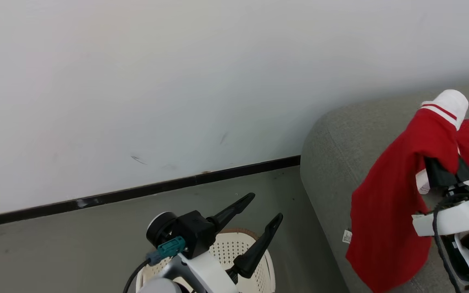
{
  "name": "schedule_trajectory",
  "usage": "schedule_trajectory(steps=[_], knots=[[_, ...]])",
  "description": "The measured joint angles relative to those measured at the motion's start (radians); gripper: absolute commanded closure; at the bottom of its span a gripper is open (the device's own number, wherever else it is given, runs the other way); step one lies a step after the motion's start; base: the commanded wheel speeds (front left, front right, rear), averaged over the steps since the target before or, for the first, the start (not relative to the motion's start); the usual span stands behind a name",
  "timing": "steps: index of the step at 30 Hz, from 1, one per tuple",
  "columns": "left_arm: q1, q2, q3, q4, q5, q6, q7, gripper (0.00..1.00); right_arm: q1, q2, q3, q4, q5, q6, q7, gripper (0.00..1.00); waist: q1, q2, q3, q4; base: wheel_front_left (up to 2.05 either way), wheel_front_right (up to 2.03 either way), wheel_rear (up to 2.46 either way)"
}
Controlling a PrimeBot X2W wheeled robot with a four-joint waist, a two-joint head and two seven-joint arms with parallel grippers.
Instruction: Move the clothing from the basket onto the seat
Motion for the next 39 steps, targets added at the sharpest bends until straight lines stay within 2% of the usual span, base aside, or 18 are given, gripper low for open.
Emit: schedule_trajectory(steps=[7, 20, 24, 29, 35, 39], knots=[[0.000, -0.010, -0.026, -0.001, 0.000, -0.011, -0.017, 0.00, 0.064, 0.000, -0.077, -0.056, -0.024, 0.000, 0.004, 1.00, 0.0000, 0.0000, 0.001, -0.045, 0.00, 0.00, 0.00], [0.021, -0.019, -0.052, 0.000, 0.001, -0.020, -0.043, 0.00, 0.109, 0.005, -0.105, -0.116, -0.020, 0.000, 0.034, 1.00, 0.0000, 0.0000, 0.015, -0.126, 0.00, 0.00, 0.00], [0.021, -0.019, -0.054, 0.000, 0.003, -0.020, -0.052, 0.00, 0.123, 0.005, -0.084, -0.113, -0.007, 0.000, 0.051, 1.00, 0.0000, 0.0000, 0.023, -0.146, 0.00, 0.00, 0.00], [0.023, -0.017, -0.059, 0.000, 0.014, -0.019, -0.052, 0.00, 0.113, -0.042, 0.007, -0.077, 0.003, 0.000, 0.072, 1.00, 0.0000, 0.0000, 0.040, -0.164, 0.00, 0.00, 0.00], [0.037, -0.002, -0.045, -0.007, 0.027, 0.000, -0.052, 0.00, -0.093, -0.078, 0.021, -0.022, 0.094, 0.000, 0.118, 1.00, 0.0000, 0.0000, 0.072, -0.171, 0.00, 0.00, 0.00], [0.036, 0.005, -0.023, -0.023, 0.033, 0.017, -0.052, 0.00, -0.266, -0.113, -0.023, -0.002, 0.136, 0.000, 0.151, 1.00, 0.0000, 0.0000, 0.097, -0.170, 0.00, 0.00, 0.00]])
